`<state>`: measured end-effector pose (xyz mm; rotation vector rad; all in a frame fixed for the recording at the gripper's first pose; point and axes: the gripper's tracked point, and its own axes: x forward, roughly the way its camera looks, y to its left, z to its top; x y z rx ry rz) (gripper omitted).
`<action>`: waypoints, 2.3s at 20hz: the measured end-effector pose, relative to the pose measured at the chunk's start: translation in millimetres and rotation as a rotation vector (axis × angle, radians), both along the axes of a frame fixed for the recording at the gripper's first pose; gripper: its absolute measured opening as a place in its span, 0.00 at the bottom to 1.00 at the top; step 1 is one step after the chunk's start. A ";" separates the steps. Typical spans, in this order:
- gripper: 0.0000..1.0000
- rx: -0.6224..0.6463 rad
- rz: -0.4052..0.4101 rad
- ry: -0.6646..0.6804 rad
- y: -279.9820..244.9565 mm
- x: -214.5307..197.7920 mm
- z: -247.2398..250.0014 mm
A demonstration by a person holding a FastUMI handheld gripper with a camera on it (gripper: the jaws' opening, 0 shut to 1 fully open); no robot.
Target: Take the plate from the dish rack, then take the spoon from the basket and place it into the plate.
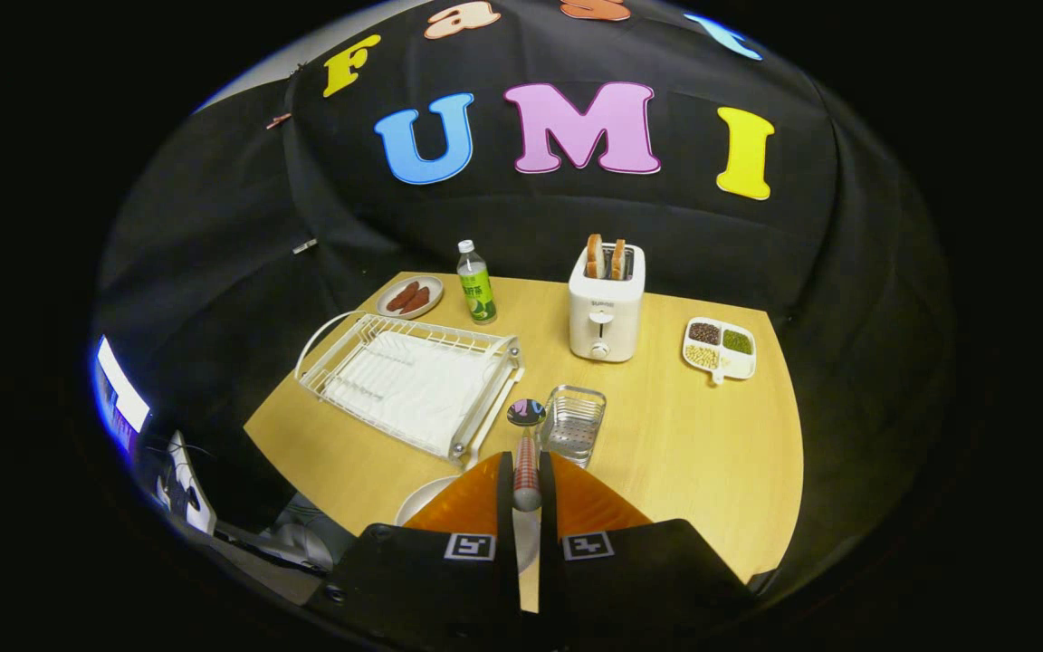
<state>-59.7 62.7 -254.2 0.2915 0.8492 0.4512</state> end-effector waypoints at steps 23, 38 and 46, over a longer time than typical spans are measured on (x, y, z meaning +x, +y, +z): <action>0.12 -0.014 0.155 0.182 75.3 -106.2 -109.2; 0.18 -0.057 0.122 0.318 64.7 -125.1 -165.7; 0.94 -0.062 0.107 0.304 63.6 -121.9 -164.7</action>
